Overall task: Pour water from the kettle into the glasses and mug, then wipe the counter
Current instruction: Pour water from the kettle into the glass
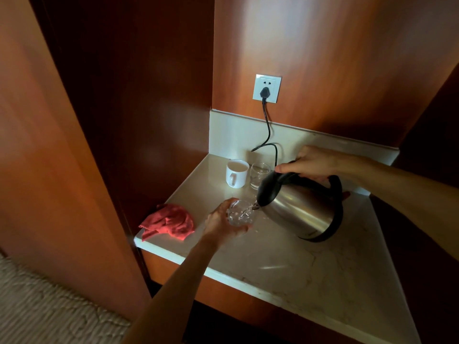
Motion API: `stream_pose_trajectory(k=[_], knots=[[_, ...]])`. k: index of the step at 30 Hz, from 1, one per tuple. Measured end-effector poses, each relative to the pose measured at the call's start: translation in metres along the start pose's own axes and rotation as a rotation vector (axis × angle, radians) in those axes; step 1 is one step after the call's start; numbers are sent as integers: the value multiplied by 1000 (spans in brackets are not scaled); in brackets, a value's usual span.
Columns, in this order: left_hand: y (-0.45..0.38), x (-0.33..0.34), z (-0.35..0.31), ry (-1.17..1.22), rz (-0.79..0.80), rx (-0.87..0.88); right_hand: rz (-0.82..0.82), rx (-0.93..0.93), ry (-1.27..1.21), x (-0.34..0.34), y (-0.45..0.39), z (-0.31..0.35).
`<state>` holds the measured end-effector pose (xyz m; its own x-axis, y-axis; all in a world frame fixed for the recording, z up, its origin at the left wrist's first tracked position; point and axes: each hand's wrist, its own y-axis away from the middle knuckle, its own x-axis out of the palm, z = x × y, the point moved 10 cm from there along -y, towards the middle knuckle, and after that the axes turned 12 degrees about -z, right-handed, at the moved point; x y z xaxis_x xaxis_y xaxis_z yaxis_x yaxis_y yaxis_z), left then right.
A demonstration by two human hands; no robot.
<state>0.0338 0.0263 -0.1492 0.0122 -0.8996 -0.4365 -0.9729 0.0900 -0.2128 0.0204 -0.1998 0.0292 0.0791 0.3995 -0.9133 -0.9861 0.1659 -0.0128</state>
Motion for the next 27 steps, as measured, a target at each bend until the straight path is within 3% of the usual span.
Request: stream_pose_trajectory(k=[27], knots=[[0, -2, -3, -44, -11, 12, 38, -36, 36, 0, -2, 11]])
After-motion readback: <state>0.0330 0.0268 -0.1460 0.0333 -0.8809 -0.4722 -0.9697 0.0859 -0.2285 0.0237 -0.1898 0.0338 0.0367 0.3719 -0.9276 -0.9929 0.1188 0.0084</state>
